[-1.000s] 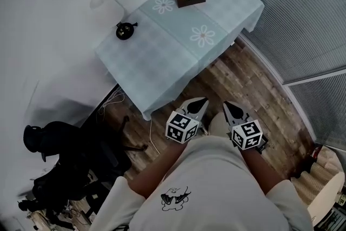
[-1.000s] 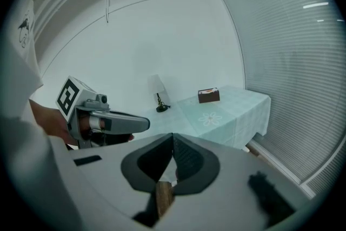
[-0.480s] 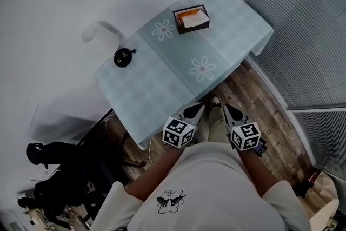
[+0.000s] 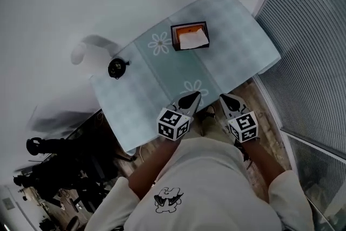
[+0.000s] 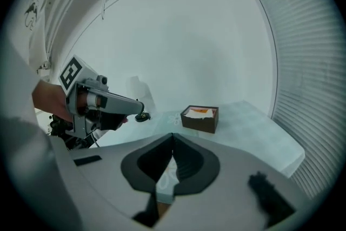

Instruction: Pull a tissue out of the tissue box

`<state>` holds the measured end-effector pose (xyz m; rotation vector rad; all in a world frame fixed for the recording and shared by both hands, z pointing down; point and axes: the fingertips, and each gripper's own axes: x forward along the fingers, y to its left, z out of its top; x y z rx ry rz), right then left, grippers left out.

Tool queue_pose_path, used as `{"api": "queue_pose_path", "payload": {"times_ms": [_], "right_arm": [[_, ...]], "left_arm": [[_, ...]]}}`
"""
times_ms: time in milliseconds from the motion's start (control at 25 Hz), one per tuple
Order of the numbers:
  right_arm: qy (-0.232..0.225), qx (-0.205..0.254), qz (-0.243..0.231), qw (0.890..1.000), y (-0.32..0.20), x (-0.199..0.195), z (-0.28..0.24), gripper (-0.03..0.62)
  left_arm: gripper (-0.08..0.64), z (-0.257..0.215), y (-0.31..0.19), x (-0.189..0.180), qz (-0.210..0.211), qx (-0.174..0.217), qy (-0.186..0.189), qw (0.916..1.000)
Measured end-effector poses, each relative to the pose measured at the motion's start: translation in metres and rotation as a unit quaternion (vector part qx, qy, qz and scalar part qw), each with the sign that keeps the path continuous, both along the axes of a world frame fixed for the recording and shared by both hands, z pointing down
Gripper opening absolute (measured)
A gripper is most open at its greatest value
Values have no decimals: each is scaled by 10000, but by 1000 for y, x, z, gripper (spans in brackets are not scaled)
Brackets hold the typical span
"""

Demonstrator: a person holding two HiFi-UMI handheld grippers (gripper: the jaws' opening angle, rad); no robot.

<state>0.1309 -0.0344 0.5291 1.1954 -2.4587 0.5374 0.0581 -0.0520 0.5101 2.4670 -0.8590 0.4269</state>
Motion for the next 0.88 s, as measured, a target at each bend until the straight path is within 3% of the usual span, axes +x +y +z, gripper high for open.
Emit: {"api": "queue_pose_path", "payload": {"times_ms": [400, 760, 880], "right_arm": [[-112, -41, -76, 9999, -94, -16, 9, 12], [733, 132, -683, 9949, -187, -56, 50, 16], [1186, 114, -902, 9888, -213, -67, 74, 91]], "left_arm": [[5, 27, -69, -23, -342, -245, -61, 9991], [5, 64, -143, -41, -532, -310, -111, 9980], [5, 81, -168, -44, -577, -283, -254, 9976]]}}
